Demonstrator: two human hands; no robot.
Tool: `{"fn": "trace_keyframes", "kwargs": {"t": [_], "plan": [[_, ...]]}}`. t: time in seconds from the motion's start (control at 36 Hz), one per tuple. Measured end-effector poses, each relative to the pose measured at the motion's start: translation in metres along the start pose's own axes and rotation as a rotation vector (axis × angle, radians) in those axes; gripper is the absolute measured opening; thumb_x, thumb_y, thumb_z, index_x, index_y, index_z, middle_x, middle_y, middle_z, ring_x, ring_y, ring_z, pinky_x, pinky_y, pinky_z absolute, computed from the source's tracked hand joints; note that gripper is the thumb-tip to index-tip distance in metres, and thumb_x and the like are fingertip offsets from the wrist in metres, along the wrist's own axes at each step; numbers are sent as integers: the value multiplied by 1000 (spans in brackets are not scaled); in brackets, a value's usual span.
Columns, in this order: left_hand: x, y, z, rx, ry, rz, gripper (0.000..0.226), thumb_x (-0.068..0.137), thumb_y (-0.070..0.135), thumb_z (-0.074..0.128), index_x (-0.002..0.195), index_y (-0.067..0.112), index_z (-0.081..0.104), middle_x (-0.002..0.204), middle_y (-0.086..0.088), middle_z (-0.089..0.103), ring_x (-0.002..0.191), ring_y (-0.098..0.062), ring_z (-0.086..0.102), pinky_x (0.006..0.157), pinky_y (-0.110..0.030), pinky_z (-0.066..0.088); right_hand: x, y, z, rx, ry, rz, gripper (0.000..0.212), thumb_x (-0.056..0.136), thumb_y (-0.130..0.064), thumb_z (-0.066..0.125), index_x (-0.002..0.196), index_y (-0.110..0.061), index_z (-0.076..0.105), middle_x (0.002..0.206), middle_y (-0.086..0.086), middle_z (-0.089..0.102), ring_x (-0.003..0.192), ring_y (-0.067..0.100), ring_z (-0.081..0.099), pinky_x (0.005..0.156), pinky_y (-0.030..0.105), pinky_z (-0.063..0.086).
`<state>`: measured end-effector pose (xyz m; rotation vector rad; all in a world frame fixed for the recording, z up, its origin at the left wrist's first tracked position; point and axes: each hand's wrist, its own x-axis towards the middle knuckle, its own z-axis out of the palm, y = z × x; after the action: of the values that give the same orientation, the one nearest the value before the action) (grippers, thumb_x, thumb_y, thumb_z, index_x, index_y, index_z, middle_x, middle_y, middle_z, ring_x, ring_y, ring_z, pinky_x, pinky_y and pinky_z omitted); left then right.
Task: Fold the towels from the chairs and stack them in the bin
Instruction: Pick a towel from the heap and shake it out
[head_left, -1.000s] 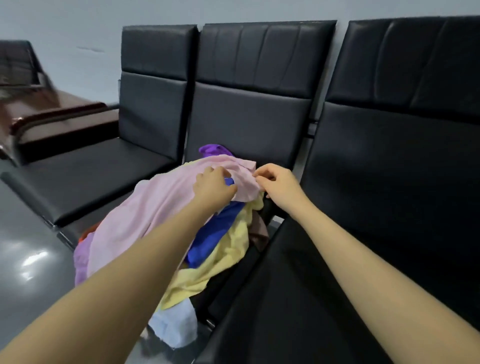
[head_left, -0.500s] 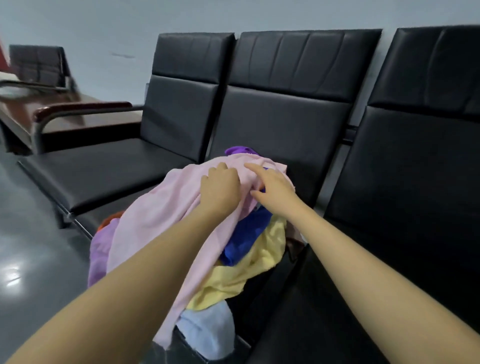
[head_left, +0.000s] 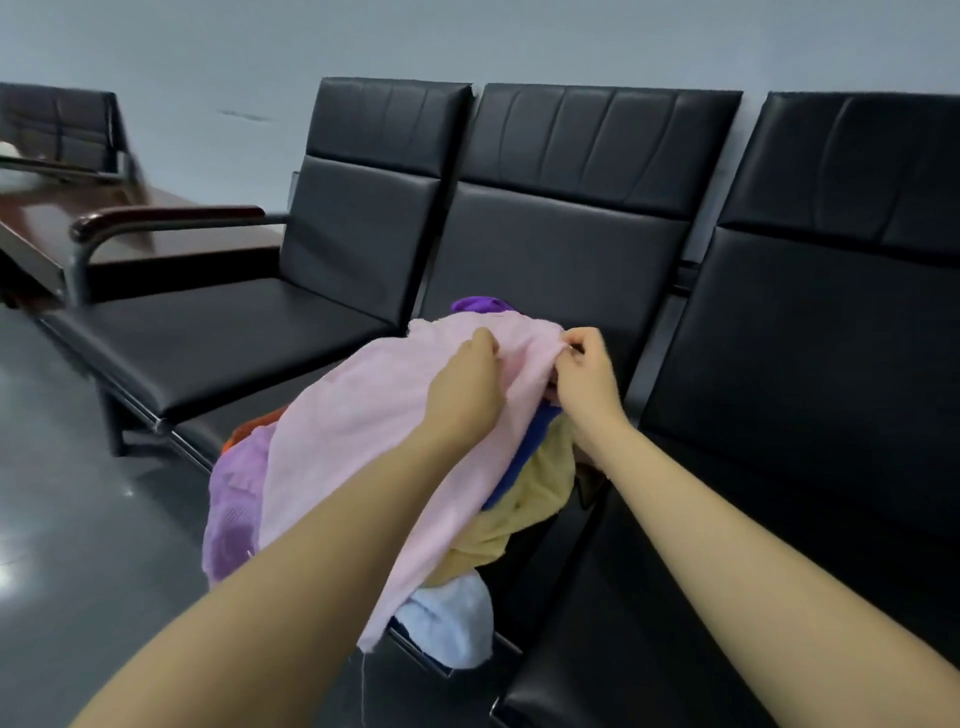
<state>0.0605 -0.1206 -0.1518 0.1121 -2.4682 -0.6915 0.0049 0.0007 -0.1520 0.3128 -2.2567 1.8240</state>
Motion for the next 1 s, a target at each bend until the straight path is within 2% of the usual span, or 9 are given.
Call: {"fn": "trace_keyframes", "kwargs": {"t": [0.08, 0.19, 0.28, 0.42, 0.58, 0.67, 0.83, 0.94, 1.0], "plan": [[-2, 19, -5, -55, -14, 39, 16, 95, 8, 40, 111, 10, 42, 76, -2, 52, 78, -31, 56, 58, -34, 33, -5, -12, -19, 235, 189, 81, 17, 92, -9, 39, 91, -22, 50, 93, 5, 58, 82, 22, 55, 68, 37, 48], [-5, 58, -10, -76, -30, 142, 21, 98, 16, 39, 118, 15, 47, 91, -6, 62, 83, -29, 58, 66, -36, 44, -12, -26, -54, 225, 454, 41, 13, 94, -11, 38, 98, -19, 48, 96, 1, 56, 86, 17, 56, 75, 32, 50], [-14, 93, -4, -148, -38, 235, 20, 98, 18, 40, 116, 15, 47, 84, -1, 58, 79, -23, 53, 64, -33, 40, -22, -32, -90, 191, 543, 10, 14, 95, -8, 35, 102, -16, 45, 89, -6, 49, 80, 9, 50, 67, 22, 43], [-35, 153, 11, -288, -82, 322, 18, 101, 25, 38, 111, 16, 50, 72, 9, 51, 74, -19, 49, 62, -30, 35, -47, -38, -157, 87, 664, -8, 14, 97, -8, 35, 104, -16, 45, 87, -8, 48, 78, 6, 49, 62, 19, 39], [-72, 228, 41, -441, -197, 415, 16, 99, 25, 42, 110, 17, 52, 78, 2, 59, 71, -20, 52, 60, -30, 39, -87, -39, -246, -56, 811, -39, 16, 98, -8, 33, 106, -16, 44, 84, -11, 47, 75, 1, 47, 59, 13, 35], [-90, 253, 57, -477, -287, 415, 15, 97, 24, 41, 105, 20, 53, 83, 2, 63, 76, -20, 56, 66, -34, 45, -103, -30, -279, -175, 813, -22, 17, 96, -5, 33, 102, -16, 45, 82, -11, 47, 74, 1, 47, 60, 14, 35], [-131, 276, 104, -506, -522, 354, 15, 95, 23, 44, 96, 16, 58, 77, 2, 60, 73, -20, 57, 63, -35, 46, -140, 15, -323, -464, 639, 127, 21, 87, -2, 38, 94, -15, 53, 86, -6, 54, 87, 20, 54, 77, 35, 45], [-147, 271, 134, -470, -662, 147, 36, 99, 28, 38, 93, 0, 60, 84, -10, 65, 68, -22, 56, 63, -34, 44, -161, 48, -332, -596, 456, 226, 25, 87, -3, 43, 81, -17, 63, 88, -2, 63, 91, 23, 59, 82, 37, 49], [-149, 263, 146, -332, -662, 46, 30, 99, 22, 37, 91, 2, 57, 95, -14, 67, 76, -27, 63, 66, -35, 48, -168, 58, -331, -603, 347, 302, 33, 87, -2, 43, 72, -19, 68, 89, -4, 66, 95, 20, 59, 87, 34, 47]]}}
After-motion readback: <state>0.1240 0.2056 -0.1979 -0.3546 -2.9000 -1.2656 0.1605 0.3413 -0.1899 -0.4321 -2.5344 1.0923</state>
